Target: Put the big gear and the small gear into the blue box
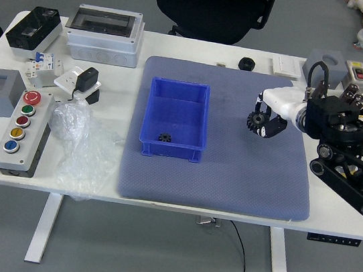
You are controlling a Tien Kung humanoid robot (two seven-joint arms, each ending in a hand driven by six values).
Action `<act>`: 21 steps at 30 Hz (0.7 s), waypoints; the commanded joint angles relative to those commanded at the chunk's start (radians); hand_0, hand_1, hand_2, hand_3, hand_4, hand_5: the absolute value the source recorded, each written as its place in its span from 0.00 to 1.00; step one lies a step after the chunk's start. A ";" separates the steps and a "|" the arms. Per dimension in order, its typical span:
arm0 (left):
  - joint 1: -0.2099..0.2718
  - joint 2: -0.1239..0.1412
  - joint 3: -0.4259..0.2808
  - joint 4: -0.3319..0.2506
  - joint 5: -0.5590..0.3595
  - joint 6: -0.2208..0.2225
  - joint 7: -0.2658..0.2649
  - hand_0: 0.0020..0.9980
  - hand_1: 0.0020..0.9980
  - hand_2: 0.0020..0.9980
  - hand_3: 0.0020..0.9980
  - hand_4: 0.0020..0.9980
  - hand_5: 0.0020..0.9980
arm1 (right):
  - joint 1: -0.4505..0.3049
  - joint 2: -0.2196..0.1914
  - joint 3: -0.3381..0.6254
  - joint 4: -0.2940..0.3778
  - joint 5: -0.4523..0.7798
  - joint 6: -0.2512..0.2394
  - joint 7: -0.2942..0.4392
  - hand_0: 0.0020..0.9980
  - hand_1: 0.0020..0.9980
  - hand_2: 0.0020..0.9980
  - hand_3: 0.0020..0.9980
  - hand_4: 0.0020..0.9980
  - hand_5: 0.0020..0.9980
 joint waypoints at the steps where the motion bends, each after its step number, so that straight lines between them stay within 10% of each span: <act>1: 0.001 0.001 0.000 0.000 0.000 0.000 0.000 0.86 0.83 0.83 0.77 0.59 0.37 | 0.007 0.003 -0.001 0.003 0.002 0.002 -0.001 0.40 0.38 0.46 0.55 0.56 0.21; 15: 0.007 0.008 0.006 0.001 -0.004 -0.001 -0.001 0.86 0.83 0.83 0.77 0.60 0.37 | 0.072 0.064 0.010 0.024 0.041 0.014 -0.007 0.41 0.38 0.46 0.55 0.56 0.21; 21: 0.004 0.010 0.017 0.001 -0.008 -0.002 -0.001 0.86 0.83 0.83 0.77 0.59 0.37 | 0.103 0.153 -0.002 -0.012 0.056 0.010 -0.006 0.41 0.38 0.46 0.55 0.56 0.21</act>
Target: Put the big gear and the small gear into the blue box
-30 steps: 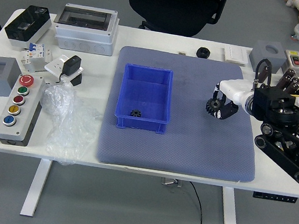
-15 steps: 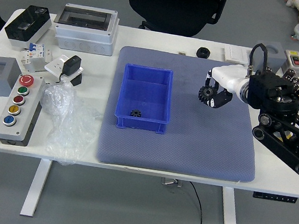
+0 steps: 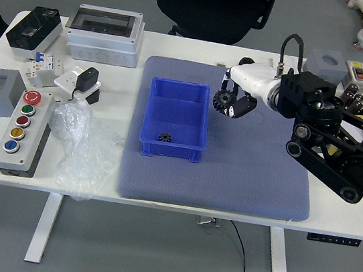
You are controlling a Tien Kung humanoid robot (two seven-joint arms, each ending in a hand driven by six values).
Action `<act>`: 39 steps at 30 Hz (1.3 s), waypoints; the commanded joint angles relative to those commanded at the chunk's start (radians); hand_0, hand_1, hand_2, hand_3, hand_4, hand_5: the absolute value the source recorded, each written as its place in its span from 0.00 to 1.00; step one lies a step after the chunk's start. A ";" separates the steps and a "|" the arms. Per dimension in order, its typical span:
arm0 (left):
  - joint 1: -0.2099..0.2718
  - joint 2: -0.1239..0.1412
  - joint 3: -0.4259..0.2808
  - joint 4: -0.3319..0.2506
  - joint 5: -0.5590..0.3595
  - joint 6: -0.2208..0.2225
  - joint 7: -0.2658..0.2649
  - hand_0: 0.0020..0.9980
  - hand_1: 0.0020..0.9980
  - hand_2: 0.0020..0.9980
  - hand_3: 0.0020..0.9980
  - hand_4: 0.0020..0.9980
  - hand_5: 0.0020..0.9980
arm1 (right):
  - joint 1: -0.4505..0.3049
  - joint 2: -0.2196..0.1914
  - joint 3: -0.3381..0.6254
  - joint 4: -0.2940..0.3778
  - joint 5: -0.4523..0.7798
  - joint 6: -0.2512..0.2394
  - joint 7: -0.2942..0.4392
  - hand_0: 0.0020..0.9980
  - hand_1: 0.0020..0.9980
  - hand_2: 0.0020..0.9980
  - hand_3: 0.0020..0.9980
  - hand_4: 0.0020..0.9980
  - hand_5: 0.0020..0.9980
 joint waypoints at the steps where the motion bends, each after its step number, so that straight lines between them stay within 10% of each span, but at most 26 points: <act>1: 0.000 0.000 0.001 0.000 0.000 0.000 0.000 0.86 0.83 0.83 0.77 0.59 0.37 | 0.001 0.004 -0.001 -0.002 0.001 0.000 0.000 0.41 0.38 0.46 0.55 0.56 0.21; 13: -0.022 -0.007 0.049 0.001 -0.024 -0.005 0.001 0.86 0.83 0.83 0.77 0.59 0.37 | 0.030 0.144 -0.004 -0.102 0.036 -0.007 0.008 0.41 0.38 0.46 0.55 0.56 0.21; 26: -0.045 -0.020 0.070 0.001 -0.035 -0.004 0.002 0.86 0.83 0.83 0.77 0.59 0.37 | 0.035 0.179 0.007 -0.159 0.066 -0.004 0.018 0.41 0.39 0.46 0.56 0.56 0.21; 27: -0.045 -0.020 0.071 0.001 -0.035 -0.004 0.003 0.86 0.83 0.83 0.77 0.59 0.37 | 0.034 0.179 0.009 -0.160 0.070 -0.002 0.018 0.42 0.46 0.52 0.59 0.78 0.35; 32: -0.045 -0.021 0.070 0.001 -0.034 -0.002 0.003 0.86 0.83 0.83 0.77 0.59 0.37 | 0.032 0.182 0.018 -0.164 0.084 0.004 0.017 0.42 0.46 0.52 0.59 0.78 0.35; 33: -0.045 -0.021 0.069 0.001 -0.033 -0.002 0.002 0.86 0.83 0.83 0.77 0.59 0.37 | 0.031 0.182 0.020 -0.164 0.086 0.006 0.017 0.48 0.54 0.63 0.79 0.84 0.40; 39: -0.046 -0.020 0.063 0.001 -0.028 -0.003 0.002 0.86 0.83 0.83 0.77 0.59 0.37 | 0.026 0.182 0.025 -0.165 0.100 0.021 0.016 0.55 0.59 0.73 0.90 0.87 0.44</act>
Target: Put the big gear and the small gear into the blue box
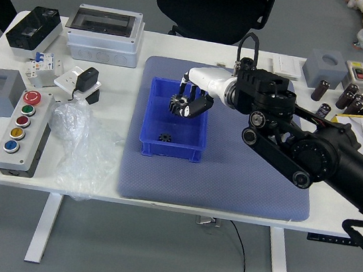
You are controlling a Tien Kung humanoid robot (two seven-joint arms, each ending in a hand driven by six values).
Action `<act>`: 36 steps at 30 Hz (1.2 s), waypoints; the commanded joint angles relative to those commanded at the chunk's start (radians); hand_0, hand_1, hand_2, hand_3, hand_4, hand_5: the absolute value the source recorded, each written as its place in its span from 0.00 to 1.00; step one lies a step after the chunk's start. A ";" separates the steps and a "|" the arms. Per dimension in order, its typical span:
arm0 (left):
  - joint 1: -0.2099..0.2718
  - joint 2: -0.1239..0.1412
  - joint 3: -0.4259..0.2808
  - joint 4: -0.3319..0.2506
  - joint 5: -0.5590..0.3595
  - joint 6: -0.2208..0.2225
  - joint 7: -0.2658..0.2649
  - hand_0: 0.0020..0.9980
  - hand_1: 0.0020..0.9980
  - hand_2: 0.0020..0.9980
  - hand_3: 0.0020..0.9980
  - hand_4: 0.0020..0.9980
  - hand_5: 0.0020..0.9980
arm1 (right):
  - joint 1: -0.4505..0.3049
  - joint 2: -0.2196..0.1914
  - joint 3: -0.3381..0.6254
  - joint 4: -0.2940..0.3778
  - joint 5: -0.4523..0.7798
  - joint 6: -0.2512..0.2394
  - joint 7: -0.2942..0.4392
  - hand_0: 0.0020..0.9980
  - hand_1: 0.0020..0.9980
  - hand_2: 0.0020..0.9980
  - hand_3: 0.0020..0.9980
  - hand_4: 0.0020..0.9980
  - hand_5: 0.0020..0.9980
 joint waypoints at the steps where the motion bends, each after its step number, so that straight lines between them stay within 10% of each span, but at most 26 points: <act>1: 0.000 0.000 -0.001 0.000 0.001 0.000 0.000 0.86 0.83 0.83 0.77 0.59 0.37 | -0.001 0.000 0.001 0.000 0.001 0.001 0.000 0.55 0.59 0.73 0.90 0.87 0.44; 23: 0.036 0.013 -0.053 -0.001 0.037 0.010 -0.006 0.86 0.83 0.83 0.77 0.59 0.37 | -0.080 -0.130 0.147 0.176 -0.066 0.006 -0.011 0.61 0.62 0.79 0.94 0.93 0.51; 36: 0.046 0.018 -0.101 -0.002 0.065 0.014 -0.014 0.86 0.83 0.83 0.77 0.59 0.37 | -0.210 -0.246 0.321 0.296 -0.157 -0.018 -0.001 0.83 0.80 0.90 0.92 0.74 0.61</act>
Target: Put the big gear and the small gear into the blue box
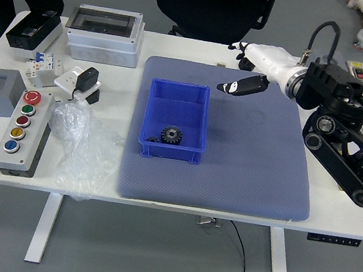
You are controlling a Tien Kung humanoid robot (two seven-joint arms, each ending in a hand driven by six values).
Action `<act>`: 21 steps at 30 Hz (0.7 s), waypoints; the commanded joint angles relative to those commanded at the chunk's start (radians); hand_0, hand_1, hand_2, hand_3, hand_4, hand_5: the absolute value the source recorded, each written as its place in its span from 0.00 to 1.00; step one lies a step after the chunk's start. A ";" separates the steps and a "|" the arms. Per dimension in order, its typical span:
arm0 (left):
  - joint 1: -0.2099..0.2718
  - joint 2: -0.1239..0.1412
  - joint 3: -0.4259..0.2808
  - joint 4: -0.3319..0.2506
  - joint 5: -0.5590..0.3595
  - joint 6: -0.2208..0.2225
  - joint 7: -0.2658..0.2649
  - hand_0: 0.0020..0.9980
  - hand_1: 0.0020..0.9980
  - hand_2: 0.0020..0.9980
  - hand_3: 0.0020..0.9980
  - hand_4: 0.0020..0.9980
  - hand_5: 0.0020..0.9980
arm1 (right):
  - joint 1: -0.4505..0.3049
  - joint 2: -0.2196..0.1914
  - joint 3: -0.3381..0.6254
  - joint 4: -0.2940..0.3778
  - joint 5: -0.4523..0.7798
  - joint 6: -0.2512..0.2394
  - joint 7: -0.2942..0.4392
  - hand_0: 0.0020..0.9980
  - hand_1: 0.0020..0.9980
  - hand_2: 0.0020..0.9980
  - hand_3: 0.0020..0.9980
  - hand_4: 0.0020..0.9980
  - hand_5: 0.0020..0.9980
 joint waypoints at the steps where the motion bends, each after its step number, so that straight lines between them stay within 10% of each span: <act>1: 0.001 0.000 -0.003 0.000 0.001 0.000 0.000 0.86 0.83 0.83 0.77 0.59 0.37 | -0.012 -0.010 0.014 0.009 -0.003 -0.005 0.002 0.83 0.80 0.90 0.92 0.74 0.61; 11: 0.002 0.002 -0.023 0.000 0.013 0.002 -0.003 0.86 0.83 0.83 0.77 0.59 0.37 | -0.150 -0.129 0.181 0.125 0.002 -0.044 0.009 0.91 0.86 0.93 0.92 0.63 0.77; 12: 0.000 0.003 -0.024 -0.001 0.016 0.002 -0.004 0.86 0.83 0.83 0.77 0.59 0.37 | -0.164 -0.147 0.196 0.142 -0.001 -0.044 0.008 0.94 0.88 0.92 0.89 0.56 0.98; 21: -0.015 0.011 -0.027 -0.002 0.022 0.003 -0.007 0.86 0.83 0.83 0.77 0.59 0.37 | -0.281 -0.270 0.338 0.242 -0.032 -0.041 0.000 0.95 0.89 0.92 0.89 0.54 1.00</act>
